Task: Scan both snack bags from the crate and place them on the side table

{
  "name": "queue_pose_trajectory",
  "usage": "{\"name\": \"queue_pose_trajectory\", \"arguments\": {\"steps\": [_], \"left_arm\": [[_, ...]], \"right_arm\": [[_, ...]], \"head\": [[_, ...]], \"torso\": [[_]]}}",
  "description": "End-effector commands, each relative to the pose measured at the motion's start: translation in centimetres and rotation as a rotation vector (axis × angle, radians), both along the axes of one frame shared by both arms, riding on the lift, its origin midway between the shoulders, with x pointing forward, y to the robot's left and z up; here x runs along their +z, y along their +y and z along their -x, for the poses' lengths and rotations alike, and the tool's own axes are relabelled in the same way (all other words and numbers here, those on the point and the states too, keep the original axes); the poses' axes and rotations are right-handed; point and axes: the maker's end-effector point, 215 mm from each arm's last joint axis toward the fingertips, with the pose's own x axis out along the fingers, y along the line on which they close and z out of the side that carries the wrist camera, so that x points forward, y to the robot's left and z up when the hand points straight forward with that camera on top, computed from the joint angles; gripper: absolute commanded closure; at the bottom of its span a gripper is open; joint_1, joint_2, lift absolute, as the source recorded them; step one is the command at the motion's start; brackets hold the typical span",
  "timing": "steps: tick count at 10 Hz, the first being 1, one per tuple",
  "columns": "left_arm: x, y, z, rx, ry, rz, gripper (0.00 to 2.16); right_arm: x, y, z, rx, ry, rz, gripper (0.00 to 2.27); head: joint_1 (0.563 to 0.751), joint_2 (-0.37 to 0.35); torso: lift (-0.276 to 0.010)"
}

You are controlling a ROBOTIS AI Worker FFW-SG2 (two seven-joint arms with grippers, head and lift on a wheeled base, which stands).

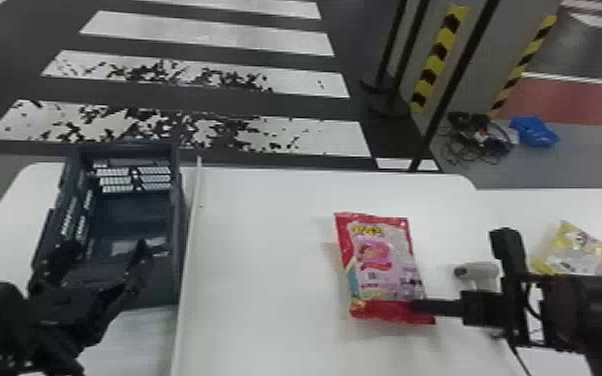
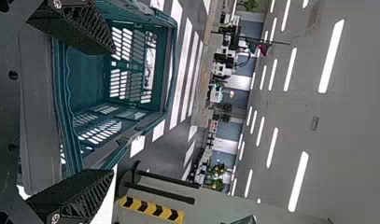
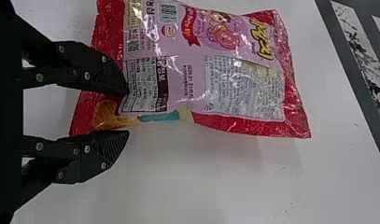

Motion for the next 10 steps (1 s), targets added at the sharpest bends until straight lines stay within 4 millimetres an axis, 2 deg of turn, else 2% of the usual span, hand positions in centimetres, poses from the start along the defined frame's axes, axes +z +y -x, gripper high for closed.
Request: {"name": "queue_pose_trajectory", "arguments": {"steps": [1, 3, 4, 7, 10], "left_arm": [[0.0, 0.0, 0.0, 0.001, -0.002, -0.001, 0.08], [0.0, 0.0, 0.0, 0.001, -0.002, -0.001, 0.08], [0.0, 0.0, 0.0, 0.001, -0.002, 0.001, 0.08], [-0.1, 0.0, 0.0, 0.001, 0.0, 0.001, 0.08], [-0.1, 0.0, 0.0, 0.001, 0.0, 0.001, 0.08]], "right_arm": [[0.1, 0.0, 0.0, 0.008, 0.001, 0.003, 2.26], [0.8, -0.1, -0.4, -0.001, -0.017, -0.012, 2.26], [1.7, 0.3, -0.6, -0.009, -0.04, -0.063, 2.26], [5.4, -0.6, -1.8, -0.056, -0.128, -0.131, 2.26], [8.9, -4.5, -3.1, -0.158, -0.206, -0.16, 2.26]], "head": [[0.695, -0.181], [0.695, -0.181], [0.695, -0.181], [0.695, -0.179], [0.695, -0.199]], "torso": [[-0.095], [-0.095], [-0.095], [-0.095], [-0.095]]}}
